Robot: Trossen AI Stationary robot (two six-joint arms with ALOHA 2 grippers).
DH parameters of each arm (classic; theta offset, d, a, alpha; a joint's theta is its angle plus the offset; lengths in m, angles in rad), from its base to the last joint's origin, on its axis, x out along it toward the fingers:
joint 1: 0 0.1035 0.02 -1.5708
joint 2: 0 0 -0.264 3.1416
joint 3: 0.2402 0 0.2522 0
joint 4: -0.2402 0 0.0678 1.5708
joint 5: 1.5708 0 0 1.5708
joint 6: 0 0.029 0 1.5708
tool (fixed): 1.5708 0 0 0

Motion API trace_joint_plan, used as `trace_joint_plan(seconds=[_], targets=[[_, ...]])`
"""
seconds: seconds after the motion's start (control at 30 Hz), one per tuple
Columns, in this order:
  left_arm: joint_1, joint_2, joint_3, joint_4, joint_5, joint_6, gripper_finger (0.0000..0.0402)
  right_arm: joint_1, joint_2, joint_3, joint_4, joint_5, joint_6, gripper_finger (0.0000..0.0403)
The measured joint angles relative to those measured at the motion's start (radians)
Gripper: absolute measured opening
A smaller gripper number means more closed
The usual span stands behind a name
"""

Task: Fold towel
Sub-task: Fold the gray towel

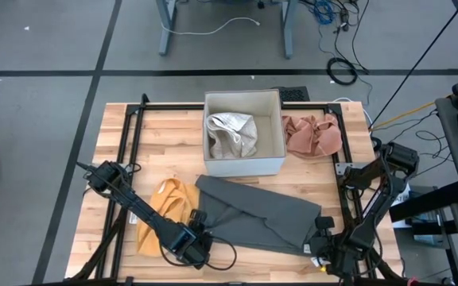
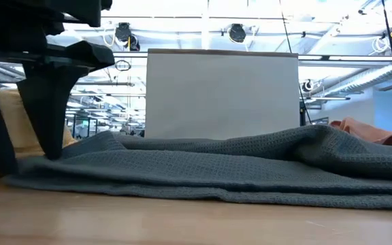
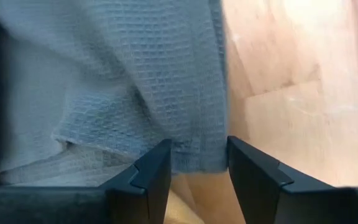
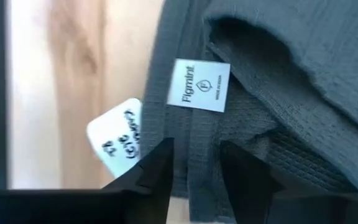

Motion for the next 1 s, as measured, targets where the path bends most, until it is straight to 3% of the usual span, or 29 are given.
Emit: trace_joint_plan(seconds=[0.27, 0.67, 0.77, 0.93, 1.0], targets=[[0.020, 0.000, 0.000, -0.001, 0.013, -0.003, 0.0160, 0.010, -0.060, 0.002, 0.009, 0.016, 0.008, 0.0121], [0.035, 0.000, 0.000, 0.005, 0.013, -0.001, 0.0133, 0.012, 0.036, 0.003, 0.003, 0.008, 0.014, 0.0116], [0.035, 0.000, 0.000, 0.004, 0.013, -0.001, 0.0119, 0.012, 0.043, 0.006, -0.016, 0.015, 0.025, 0.0093], [0.035, 0.000, 0.000, -0.001, 0.012, 0.001, 0.0090, 0.012, 0.032, 0.004, -0.028, 0.012, 0.006, 0.0013], [0.035, 0.000, 0.000, -0.005, 0.013, 0.002, 0.0078, 0.012, 0.023, 0.005, -0.034, 0.007, 0.001, 0.0009]])
